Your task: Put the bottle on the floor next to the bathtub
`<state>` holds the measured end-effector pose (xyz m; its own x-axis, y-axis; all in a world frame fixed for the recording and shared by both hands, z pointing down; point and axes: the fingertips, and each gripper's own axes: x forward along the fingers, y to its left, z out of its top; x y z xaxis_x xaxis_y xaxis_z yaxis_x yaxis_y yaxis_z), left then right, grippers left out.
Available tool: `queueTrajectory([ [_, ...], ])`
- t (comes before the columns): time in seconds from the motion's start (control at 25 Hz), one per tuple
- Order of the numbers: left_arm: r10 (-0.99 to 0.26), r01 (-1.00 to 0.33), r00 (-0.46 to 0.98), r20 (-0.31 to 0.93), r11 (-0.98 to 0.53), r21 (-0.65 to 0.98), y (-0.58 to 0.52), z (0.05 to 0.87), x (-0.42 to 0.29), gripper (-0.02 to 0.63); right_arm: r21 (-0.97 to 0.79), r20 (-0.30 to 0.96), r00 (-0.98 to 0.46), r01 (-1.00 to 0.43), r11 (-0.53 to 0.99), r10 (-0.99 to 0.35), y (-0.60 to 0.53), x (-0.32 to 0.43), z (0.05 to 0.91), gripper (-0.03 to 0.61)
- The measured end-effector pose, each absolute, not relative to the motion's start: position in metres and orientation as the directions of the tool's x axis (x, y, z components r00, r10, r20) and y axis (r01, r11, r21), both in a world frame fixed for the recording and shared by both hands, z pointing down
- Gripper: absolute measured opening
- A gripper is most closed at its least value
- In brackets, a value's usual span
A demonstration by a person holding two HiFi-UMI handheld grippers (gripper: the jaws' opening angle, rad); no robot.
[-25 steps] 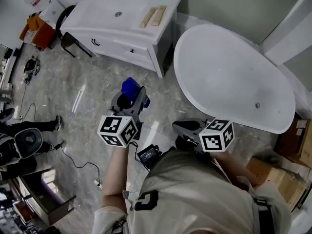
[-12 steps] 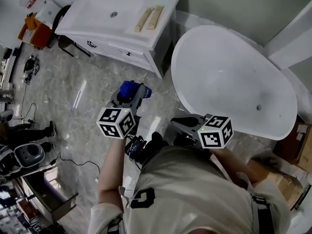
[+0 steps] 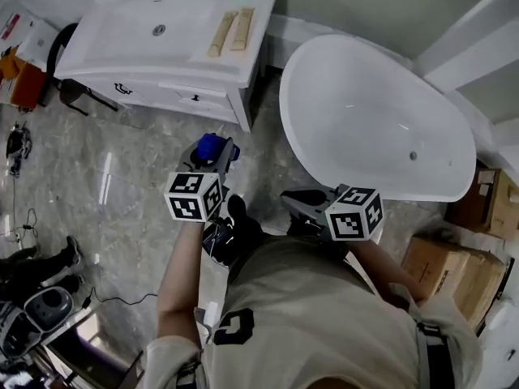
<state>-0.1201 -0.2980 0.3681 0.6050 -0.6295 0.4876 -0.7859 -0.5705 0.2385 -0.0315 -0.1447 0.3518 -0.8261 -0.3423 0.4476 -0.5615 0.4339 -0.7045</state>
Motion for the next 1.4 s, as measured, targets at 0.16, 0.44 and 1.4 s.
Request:
queueTrajectory([
  [0.16, -0.563, -0.73, 0.659, 0.499, -0.639, 0.243, -0.326, 0.388, -0.152, 0.204, -0.687, 0.487, -0.774, -0.625, 0.371, -0.404, -0.165, -0.079, 0.358, 0.029],
  [0.44, -0.461, -0.64, 0.705, 0.539, -0.741, 0.203, -0.357, 0.439, -0.15, 0.204, -0.663, 0.539, -0.685, -0.704, 0.255, -0.49, -0.18, -0.109, 0.373, 0.029],
  [1.4, -0.323, -0.592, 0.626, 0.71, -0.789, 0.163, -0.376, 0.656, -0.052, 0.204, -0.691, 0.61, -0.729, -0.681, 0.243, -0.31, -0.16, -0.076, 0.52, 0.029],
])
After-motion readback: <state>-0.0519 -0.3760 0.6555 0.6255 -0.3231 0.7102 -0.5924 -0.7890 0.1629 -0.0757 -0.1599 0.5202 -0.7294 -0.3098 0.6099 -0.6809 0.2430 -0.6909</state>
